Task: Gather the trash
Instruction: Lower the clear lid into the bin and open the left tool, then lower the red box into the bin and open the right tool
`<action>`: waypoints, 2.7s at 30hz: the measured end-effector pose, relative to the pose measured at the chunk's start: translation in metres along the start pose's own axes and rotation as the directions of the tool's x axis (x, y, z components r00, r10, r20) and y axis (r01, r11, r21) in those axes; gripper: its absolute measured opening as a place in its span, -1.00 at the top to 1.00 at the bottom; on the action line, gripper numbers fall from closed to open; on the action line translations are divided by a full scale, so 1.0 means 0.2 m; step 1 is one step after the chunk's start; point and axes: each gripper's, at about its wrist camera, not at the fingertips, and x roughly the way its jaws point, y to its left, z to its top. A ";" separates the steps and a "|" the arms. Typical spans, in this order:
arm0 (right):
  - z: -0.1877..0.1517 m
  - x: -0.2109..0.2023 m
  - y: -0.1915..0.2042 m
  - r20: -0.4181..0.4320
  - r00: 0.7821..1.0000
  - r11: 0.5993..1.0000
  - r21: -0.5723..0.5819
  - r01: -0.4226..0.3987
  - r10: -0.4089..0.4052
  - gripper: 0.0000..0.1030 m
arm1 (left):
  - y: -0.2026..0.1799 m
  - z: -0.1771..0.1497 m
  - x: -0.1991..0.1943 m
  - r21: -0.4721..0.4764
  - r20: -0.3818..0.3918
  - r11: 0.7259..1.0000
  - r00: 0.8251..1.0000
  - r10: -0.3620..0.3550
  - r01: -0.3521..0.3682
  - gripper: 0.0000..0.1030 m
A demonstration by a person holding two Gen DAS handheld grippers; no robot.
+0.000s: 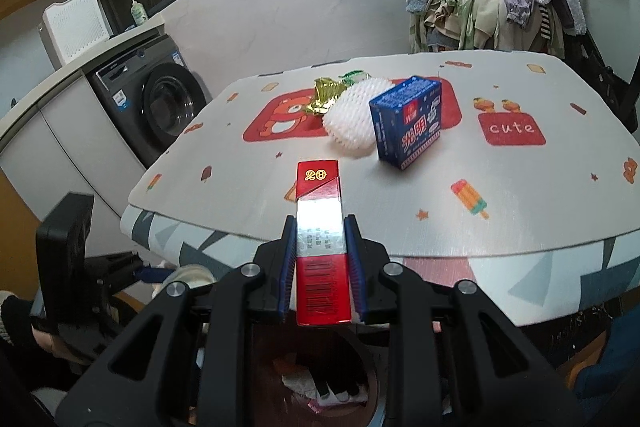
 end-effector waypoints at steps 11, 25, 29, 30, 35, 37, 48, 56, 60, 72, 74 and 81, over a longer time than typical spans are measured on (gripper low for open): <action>-0.08 0.00 0.02 -0.038 0.999 1.000 -0.001 0.003 -0.003 0.48 | -0.05 -0.14 0.06 0.024 -0.060 0.999 0.998 -0.022 0.024 -0.70; -0.14 0.07 0.07 -0.086 0.996 1.000 -0.018 -0.018 0.016 0.48 | 0.02 -0.11 -0.12 -0.059 0.064 0.998 0.998 0.018 -0.015 -0.86; -0.17 0.10 0.10 -0.118 0.993 0.999 -0.031 -0.035 0.031 0.48 | 0.09 -0.08 -0.23 -0.110 0.147 0.991 0.985 0.086 -0.071 -0.86; -0.18 0.11 0.11 -0.128 0.991 0.998 -0.036 -0.042 0.037 0.48 | 0.11 -0.07 -0.25 -0.122 0.162 0.989 0.982 0.100 -0.080 -0.86; -0.28 0.17 0.21 -0.208 0.975 0.994 -0.066 -0.092 0.076 0.48 | 0.21 -0.07 -0.36 -0.197 0.220 0.973 0.962 0.164 -0.121 -0.86; -0.33 0.20 0.25 -0.250 0.965 0.991 -0.083 -0.109 0.085 0.48 | 0.25 -0.06 -0.38 -0.226 0.228 0.966 0.957 0.179 -0.127 -0.87; -0.47 0.36 0.30 -0.402 0.913 0.989 -0.094 -0.117 0.070 0.48 | 0.32 -0.09 -0.36 -0.279 0.214 0.951 0.957 0.198 -0.134 -0.87; -0.49 0.39 0.26 -0.432 0.901 0.995 -0.059 -0.081 0.048 0.47 | 0.33 -0.10 -0.34 -0.278 0.203 0.952 0.961 0.190 -0.130 -0.87; -0.49 0.41 0.26 -0.437 0.898 0.995 -0.062 -0.073 0.039 0.47 | 0.33 -0.11 -0.34 -0.279 0.200 0.952 0.961 0.190 -0.130 -0.87; -0.49 0.42 0.23 -0.451 0.892 0.999 -0.048 -0.023 -0.001 0.43 | 0.33 -0.11 -0.34 -0.278 0.200 0.952 0.961 0.189 -0.129 -0.87; -0.49 0.43 0.22 -0.452 0.892 0.999 -0.047 -0.007 -0.015 0.14 | 0.32 -0.11 -0.34 -0.278 0.197 0.952 0.962 0.189 -0.130 -0.87; -0.48 0.41 0.21 -0.412 0.906 0.995 -0.067 0.076 -0.097 -0.87 | 0.33 -0.11 -0.33 -0.280 0.196 0.951 0.962 0.189 -0.130 -0.87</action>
